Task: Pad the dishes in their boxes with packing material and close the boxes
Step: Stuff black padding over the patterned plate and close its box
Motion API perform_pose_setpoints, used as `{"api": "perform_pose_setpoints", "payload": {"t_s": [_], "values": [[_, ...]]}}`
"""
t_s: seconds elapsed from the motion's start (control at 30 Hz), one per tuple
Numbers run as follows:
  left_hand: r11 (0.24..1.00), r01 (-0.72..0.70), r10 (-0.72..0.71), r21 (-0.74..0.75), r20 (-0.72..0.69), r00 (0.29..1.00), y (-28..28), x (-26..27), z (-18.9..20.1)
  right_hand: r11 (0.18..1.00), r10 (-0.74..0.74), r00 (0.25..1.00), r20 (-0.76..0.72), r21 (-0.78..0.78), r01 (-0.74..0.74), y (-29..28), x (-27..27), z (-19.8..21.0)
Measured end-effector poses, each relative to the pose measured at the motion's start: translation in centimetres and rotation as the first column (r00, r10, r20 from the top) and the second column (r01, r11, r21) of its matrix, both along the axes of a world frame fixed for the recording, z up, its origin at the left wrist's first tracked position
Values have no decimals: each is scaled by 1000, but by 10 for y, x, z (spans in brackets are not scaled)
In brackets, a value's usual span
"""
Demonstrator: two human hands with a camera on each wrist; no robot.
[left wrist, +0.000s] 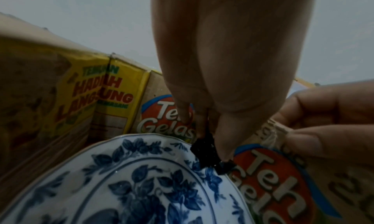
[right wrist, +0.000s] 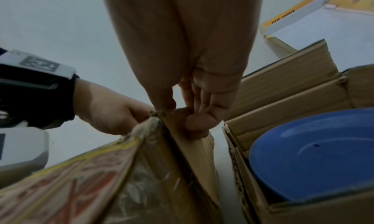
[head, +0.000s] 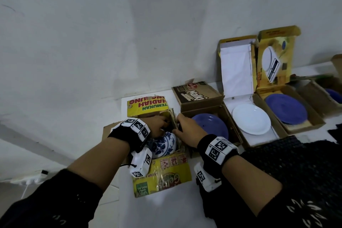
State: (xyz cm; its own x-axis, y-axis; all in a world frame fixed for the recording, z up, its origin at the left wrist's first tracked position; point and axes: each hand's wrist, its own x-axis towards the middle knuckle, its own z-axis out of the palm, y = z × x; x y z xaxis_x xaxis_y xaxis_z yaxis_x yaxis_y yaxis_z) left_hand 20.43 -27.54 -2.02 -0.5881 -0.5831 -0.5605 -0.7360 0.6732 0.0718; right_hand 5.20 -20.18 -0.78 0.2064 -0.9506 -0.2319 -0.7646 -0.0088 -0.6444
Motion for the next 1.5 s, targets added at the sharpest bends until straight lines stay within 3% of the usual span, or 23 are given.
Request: {"api": "perform_pose_setpoints", "payload": {"t_s": [0.13, 0.3, 0.37, 0.7, 0.87, 1.0, 1.1, 1.27, 1.5], "values": [[993, -90, 85, 76, 74, 994, -1, -3, 1, 1000, -1, 1000, 17, 4, 1, 1, 0, 3], [986, -168, 169, 17, -180, 969, -11, 5, 7, 999, -32, 999, 36, 6, 32, 3, 0, 3], [985, -171, 167, 2, -218, 962, -11, 6, 6, 999, -39, 999, 31, -1, 39, 3, 0, 1], [989, -103, 103, 105, 6, 995, -3, -7, 11, 999, -32, 999, 37, 24, 31, 1, 0, -4], [964, -264, 263, 15, -148, 953, 5, -5, 48, 1000, -18, 998, 59, 15, 17, 2, -18, 5], [923, -382, 335, -41, -402, 852, 29, -28, 79, 999, -4, 999, 31, -50, 6, 11, -55, 19], [919, -389, 303, -61, -522, 797, 56, -69, 90, 995, 4, 1000, -9, -103, -5, 28, -100, 32], [943, -333, 265, -12, -578, 772, 105, -157, 79, 994, -10, 995, -96, -109, 0, 70, -196, 40], [950, -303, 299, 76, -506, 809, 168, -254, 36, 999, 16, 980, -200, 49, -6, 130, -300, 23]]}}
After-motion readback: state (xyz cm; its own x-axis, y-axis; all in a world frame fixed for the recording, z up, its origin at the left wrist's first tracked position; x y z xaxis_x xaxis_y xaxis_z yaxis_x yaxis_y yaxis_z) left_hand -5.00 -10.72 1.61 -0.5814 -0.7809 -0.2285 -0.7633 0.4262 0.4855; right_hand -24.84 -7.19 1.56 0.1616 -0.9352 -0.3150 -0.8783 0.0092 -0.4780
